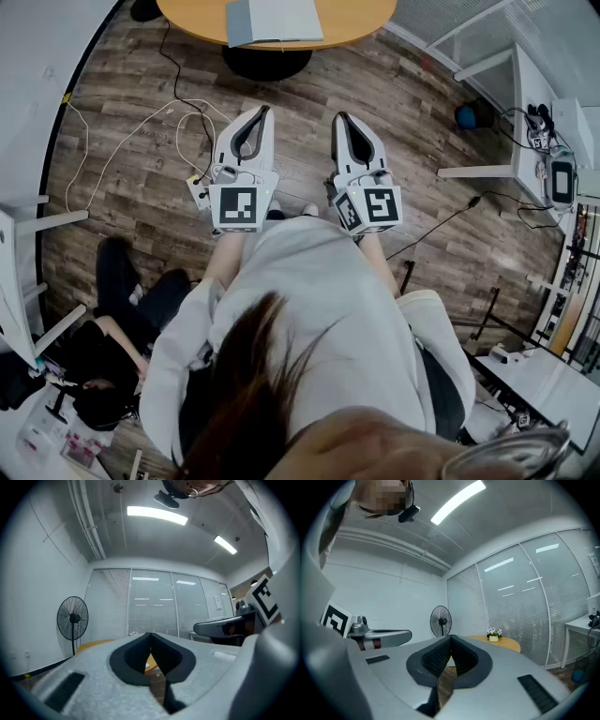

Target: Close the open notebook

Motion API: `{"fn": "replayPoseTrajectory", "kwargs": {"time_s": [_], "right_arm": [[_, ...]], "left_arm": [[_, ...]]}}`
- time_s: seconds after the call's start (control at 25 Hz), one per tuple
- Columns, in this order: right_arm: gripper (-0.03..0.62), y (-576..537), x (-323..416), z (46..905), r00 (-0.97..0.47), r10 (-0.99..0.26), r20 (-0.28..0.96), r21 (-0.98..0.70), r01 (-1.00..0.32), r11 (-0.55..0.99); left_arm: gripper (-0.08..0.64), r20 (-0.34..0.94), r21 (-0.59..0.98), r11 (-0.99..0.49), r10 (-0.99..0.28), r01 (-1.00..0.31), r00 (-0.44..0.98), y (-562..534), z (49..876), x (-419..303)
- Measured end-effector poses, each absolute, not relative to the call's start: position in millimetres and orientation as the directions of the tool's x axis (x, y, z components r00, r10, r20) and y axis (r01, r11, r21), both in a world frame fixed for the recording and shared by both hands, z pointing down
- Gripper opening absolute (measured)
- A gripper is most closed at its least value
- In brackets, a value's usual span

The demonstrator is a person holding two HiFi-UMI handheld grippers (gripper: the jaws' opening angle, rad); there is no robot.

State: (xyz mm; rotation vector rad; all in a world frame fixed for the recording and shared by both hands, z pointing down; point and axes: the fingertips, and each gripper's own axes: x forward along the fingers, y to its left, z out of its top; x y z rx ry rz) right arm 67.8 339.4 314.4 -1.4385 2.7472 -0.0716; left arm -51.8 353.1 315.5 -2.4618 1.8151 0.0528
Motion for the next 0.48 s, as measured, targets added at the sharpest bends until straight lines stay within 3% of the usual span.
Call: {"fn": "replayPoseTrajectory", "kwargs": {"time_s": [0.48], "right_arm": [[0.002, 351, 77, 315, -0.566, -0.824, -0.010, -0.055, -0.823, 0.566]], "left_arm": [[0.016, -0.084, -0.049, -0.296, -0.951, -0.954, 0.299, 364, 313, -38]]}}
